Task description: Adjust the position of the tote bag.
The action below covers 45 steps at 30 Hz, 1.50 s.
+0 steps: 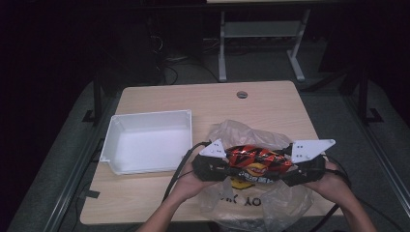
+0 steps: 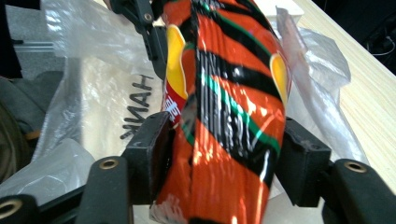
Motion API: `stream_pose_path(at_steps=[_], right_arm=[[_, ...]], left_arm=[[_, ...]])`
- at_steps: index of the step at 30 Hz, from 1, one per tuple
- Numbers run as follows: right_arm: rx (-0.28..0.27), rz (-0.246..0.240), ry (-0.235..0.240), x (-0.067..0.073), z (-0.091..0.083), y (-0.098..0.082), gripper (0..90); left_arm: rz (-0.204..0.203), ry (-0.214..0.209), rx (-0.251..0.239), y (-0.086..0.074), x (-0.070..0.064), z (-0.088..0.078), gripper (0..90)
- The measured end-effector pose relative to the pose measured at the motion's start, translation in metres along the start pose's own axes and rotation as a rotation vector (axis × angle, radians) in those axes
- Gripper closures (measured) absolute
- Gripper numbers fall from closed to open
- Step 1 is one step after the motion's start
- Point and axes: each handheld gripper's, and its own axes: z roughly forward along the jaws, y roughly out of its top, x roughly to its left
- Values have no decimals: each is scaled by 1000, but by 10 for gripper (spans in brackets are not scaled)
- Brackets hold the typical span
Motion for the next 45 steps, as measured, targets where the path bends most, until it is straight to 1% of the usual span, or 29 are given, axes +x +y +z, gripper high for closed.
stream_pose_path(at_steps=[3, 6, 13, 14, 15, 16, 17, 18, 19, 20, 21, 22, 23, 24, 25, 26, 27, 28, 29, 30, 32, 33, 36, 37, 39, 40, 42, 44, 45], right_arm=[[1, 6, 5, 0, 1, -1, 385], [16, -18, -2, 1, 3, -2, 376], [38, -25, -1, 2, 8, -5, 374], [50, -30, -5, 3, 11, -6, 381], [50, -30, -5, 3, 11, -6, 381], [68, -30, -8, 4, 15, -6, 409], [68, -30, -8, 4, 15, -6, 409], [68, -28, -11, 4, 15, -5, 430], [71, -20, -13, 4, 16, -5, 458], [73, 7, -12, 2, 16, -4, 507], [73, 7, -12, 2, 16, -4, 507], [72, 15, -10, 1, 15, -5, 528], [72, 42, -10, -1, 14, -5, 575], [71, 61, -5, -3, 13, -5, 599], [71, 61, -5, -3, 13, -5, 599], [68, 77, -2, -6, 12, -6, 645], [68, 77, -2, -6, 12, -6, 645], [67, 103, 10, -8, 11, -6, 666], [68, 108, 13, -9, 11, -6, 672], [68, 108, 13, -9, 11, -6, 672], [68, 118, 26, -11, 11, -5, 679], [68, 130, 33, -12, 11, -5, 682], [63, 161, 65, -20, 10, -5, 689], [63, 161, 65, -20, 10, -5, 689], [61, 184, 82, -24, 9, -6, 691], [55, 203, 88, -26, 7, -6, 692], [49, 212, 92, -29, 4, -5, 693], [40, 221, 99, -30, 2, -5, 693], [40, 221, 99, -30, 2, -5, 693]], left_arm=[[-1, -1, -2, 0, 0, 0, 787], [-2, -4, -3, 0, 0, 0, 789], [-6, -4, 1, 0, 0, 1, 788], [2, -9, 8, 0, 0, 1, 789], [2, -9, 8, 0, 0, 1, 789], [2, -6, 14, 0, 0, 2, 789], [2, -6, 14, 0, 0, 2, 788], [2, -3, 15, 0, 0, 2, 788], [-5, -1, 9, 0, 1, 2, 786], [-6, 3, 7, 0, 2, 0, 773], [-6, 3, 7, 0, 2, 0, 764], [-5, 6, 3, 0, 2, -1, 764], [-9, 7, -3, 0, 3, -2, 742], [-10, 21, -10, 0, 4, -5, 733], [-10, 21, -10, 0, 4, -5, 723], [-12, 37, -11, -1, 6, -7, 708], [-12, 37, -11, -1, 6, -7, 696], [-16, 38, -14, -1, 7, -8, 680], [-16, 41, -17, -2, 7, -10, 657], [-19, 47, -23, -2, 7, -10, 657], [-14, 60, -25, -2, 7, -12, 611], [-20, 68, -28, -2, 7, -13, 584], [-19, 89, -29, -3, 7, -17, 527], [-19, 89, -29, -3, 7, -17, 522], [-18, 98, -27, -4, 6, -18, 519], [-19, 105, -29, -4, 6, -20, 494], [-25, 105, -33, -5, 6, -20, 485], [-20, 106, -26, -5, 6, -21, 478], [-20, 106, -26, -5, 6, -21, 492]])
